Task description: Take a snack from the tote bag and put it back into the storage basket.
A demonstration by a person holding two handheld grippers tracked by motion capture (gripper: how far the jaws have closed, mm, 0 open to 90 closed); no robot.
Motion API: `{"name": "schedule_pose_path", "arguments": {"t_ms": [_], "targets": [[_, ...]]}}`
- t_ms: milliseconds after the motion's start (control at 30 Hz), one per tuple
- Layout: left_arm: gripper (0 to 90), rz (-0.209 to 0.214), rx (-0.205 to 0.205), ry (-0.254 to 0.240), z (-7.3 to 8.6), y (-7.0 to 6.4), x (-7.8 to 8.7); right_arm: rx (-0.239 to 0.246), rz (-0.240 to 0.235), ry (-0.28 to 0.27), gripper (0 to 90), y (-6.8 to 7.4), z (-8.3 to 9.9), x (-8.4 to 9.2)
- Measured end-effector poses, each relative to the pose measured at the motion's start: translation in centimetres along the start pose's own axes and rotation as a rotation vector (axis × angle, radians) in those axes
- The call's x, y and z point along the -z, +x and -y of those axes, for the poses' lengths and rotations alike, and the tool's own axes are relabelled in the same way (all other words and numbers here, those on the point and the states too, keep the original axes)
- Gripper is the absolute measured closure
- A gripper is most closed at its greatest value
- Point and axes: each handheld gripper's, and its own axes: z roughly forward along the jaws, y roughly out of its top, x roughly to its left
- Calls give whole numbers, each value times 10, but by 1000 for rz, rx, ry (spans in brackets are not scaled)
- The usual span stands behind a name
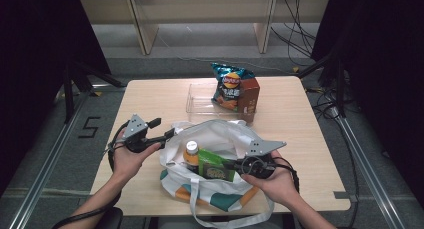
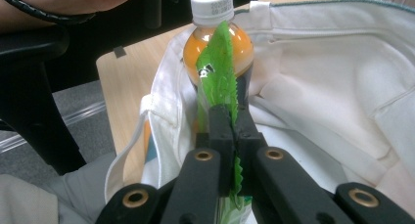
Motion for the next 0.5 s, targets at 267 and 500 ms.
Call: {"name": "schedule_pose_path", "arguments": {"t_ms": [267,500], "targets": [[337,0,1,-2,0,0,0,19,7,-42,900,1,-5,5],[337,-2,1,2,0,0,0,13,-2,-66,900,1,-11,11]]}}
